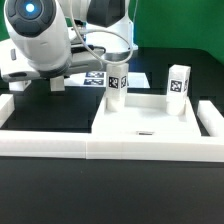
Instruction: Assemble square table
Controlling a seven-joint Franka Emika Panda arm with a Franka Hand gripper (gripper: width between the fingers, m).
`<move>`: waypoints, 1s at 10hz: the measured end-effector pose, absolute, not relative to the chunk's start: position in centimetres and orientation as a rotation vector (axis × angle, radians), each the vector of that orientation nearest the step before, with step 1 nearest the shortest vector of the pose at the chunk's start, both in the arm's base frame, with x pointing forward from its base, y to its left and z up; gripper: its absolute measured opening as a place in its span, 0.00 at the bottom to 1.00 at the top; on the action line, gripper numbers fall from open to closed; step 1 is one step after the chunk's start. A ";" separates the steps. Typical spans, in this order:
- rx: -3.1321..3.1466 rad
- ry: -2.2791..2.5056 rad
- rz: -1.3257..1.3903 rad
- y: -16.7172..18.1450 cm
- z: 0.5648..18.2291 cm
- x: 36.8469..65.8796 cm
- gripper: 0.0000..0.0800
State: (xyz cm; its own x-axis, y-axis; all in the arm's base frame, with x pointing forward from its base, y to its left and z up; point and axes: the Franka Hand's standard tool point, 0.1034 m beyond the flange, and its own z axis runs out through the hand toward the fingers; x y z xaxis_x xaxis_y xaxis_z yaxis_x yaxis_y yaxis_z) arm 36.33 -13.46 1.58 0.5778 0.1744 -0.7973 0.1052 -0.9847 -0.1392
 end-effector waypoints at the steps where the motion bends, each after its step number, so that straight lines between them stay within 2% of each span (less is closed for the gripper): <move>1: -2.722 -0.242 1.389 -13.5 1.6 36.3 0.36; 5: -2.722 -0.243 1.389 -13.4 1.6 36.4 0.36; 6: -2.697 -0.264 1.414 -13.3 2.6 36.8 0.36; 7: -2.688 -0.291 1.420 -13.2 5.3 39.2 0.36; 8: -2.705 -0.291 1.411 -13.1 6.5 40.7 0.36; 10: -2.747 -0.326 1.374 -11.4 9.4 41.9 0.36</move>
Offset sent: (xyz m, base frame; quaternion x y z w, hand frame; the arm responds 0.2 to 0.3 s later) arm 0.0000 0.0000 0.0000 0.0000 0.0000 0.0000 1.0000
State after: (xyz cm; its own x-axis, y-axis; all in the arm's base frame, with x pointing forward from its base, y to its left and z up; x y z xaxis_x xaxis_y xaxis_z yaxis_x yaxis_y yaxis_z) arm 41.93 -11.39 9.38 0.5821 0.2110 -0.7853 0.1643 -0.9763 -0.1405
